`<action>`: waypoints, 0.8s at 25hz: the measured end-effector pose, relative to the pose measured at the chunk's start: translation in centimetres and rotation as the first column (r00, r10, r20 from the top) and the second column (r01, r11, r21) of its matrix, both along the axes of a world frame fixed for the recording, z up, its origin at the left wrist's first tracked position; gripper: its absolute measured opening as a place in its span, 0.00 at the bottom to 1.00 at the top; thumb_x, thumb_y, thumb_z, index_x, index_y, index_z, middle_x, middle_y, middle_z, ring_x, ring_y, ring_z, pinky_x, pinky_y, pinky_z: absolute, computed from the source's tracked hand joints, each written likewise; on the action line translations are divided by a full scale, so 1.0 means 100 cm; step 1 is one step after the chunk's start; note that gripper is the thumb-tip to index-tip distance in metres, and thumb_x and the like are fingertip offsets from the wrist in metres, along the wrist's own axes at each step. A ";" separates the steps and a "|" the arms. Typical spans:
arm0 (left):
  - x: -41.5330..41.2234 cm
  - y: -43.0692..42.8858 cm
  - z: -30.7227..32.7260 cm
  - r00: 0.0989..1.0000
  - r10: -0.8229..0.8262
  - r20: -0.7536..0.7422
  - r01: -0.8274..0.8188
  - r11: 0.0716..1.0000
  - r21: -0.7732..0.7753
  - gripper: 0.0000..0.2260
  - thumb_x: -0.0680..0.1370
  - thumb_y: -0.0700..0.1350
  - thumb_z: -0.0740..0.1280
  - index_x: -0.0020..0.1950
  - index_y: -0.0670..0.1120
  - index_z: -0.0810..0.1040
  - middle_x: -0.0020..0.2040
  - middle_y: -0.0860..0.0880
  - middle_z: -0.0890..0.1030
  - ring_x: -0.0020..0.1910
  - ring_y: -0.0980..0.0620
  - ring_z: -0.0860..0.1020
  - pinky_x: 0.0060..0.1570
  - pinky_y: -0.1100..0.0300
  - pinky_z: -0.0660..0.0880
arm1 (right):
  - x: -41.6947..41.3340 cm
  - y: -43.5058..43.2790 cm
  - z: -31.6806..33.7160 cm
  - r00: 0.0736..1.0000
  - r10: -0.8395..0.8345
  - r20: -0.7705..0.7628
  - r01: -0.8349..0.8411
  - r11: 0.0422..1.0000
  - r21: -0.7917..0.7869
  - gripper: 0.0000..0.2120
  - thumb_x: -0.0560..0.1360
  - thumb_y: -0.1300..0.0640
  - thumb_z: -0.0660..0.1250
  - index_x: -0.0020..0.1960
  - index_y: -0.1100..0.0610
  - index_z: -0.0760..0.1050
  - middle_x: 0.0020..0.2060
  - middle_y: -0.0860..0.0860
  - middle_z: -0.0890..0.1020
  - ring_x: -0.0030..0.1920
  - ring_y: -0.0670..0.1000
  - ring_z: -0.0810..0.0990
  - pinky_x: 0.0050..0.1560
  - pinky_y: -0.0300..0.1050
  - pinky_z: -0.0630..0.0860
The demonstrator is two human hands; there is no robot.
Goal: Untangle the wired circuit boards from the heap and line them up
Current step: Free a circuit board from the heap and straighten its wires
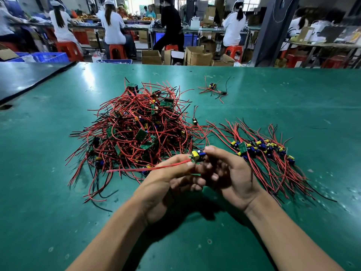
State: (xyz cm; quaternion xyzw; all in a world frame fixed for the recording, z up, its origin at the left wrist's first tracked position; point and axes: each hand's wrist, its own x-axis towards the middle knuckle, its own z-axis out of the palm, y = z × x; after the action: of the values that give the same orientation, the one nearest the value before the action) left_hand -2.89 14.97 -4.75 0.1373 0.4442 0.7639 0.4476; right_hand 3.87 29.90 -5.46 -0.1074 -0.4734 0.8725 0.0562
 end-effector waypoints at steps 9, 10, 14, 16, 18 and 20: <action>0.003 0.001 -0.002 1.000 -0.002 -0.017 0.002 1.000 -0.004 0.09 0.70 0.45 0.73 0.47 0.42 0.83 0.48 0.38 0.84 0.41 0.45 0.85 0.39 0.56 0.82 | 0.000 -0.003 -0.003 0.997 0.081 0.011 -0.082 0.990 0.119 0.11 0.70 0.48 0.77 0.40 0.51 0.76 0.30 0.47 0.75 0.25 0.43 0.73 0.26 0.37 0.73; 0.002 0.002 -0.005 1.000 0.017 -0.015 -0.017 1.000 -0.014 0.12 0.69 0.44 0.73 0.50 0.41 0.82 0.50 0.36 0.84 0.43 0.44 0.85 0.40 0.56 0.82 | 0.000 -0.003 -0.004 0.998 0.066 0.010 -0.067 0.989 0.130 0.10 0.71 0.48 0.76 0.40 0.50 0.77 0.30 0.47 0.77 0.25 0.43 0.74 0.26 0.37 0.74; 0.002 0.004 -0.011 0.996 0.073 -0.048 -0.077 0.995 -0.071 0.18 0.67 0.43 0.75 0.53 0.36 0.79 0.49 0.34 0.84 0.43 0.42 0.85 0.41 0.56 0.82 | 0.001 -0.001 -0.007 1.000 0.021 0.009 -0.022 0.983 0.183 0.05 0.71 0.52 0.76 0.39 0.51 0.81 0.31 0.50 0.80 0.27 0.47 0.79 0.27 0.40 0.76; 0.002 0.005 -0.012 0.990 0.098 -0.101 -0.108 0.989 -0.104 0.17 0.64 0.43 0.76 0.49 0.38 0.79 0.47 0.35 0.84 0.42 0.43 0.85 0.41 0.58 0.82 | 0.001 0.001 -0.008 1.000 0.013 0.023 -0.018 0.972 0.236 0.10 0.69 0.50 0.78 0.42 0.54 0.83 0.35 0.54 0.82 0.32 0.50 0.80 0.34 0.43 0.79; 0.002 0.005 -0.014 0.984 0.103 -0.145 -0.122 0.984 -0.128 0.16 0.64 0.43 0.77 0.47 0.39 0.80 0.46 0.35 0.84 0.40 0.45 0.85 0.40 0.60 0.81 | 0.000 0.002 -0.010 0.999 0.001 0.044 -0.014 0.957 0.289 0.13 0.67 0.48 0.79 0.43 0.56 0.84 0.38 0.57 0.82 0.35 0.53 0.80 0.39 0.45 0.79; 0.002 0.005 -0.015 0.983 0.088 -0.160 -0.111 0.983 -0.143 0.15 0.64 0.42 0.77 0.47 0.38 0.80 0.45 0.36 0.84 0.39 0.45 0.85 0.38 0.60 0.81 | 0.001 0.003 -0.011 0.998 -0.025 0.061 0.005 0.950 0.313 0.11 0.68 0.49 0.79 0.42 0.55 0.83 0.37 0.56 0.81 0.34 0.52 0.78 0.38 0.44 0.77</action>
State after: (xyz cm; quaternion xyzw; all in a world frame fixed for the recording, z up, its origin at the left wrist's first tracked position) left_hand -2.66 15.50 -6.26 0.1386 0.5401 0.7366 0.3827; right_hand 3.96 30.21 -6.60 -0.1286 -0.6062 0.7823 0.0640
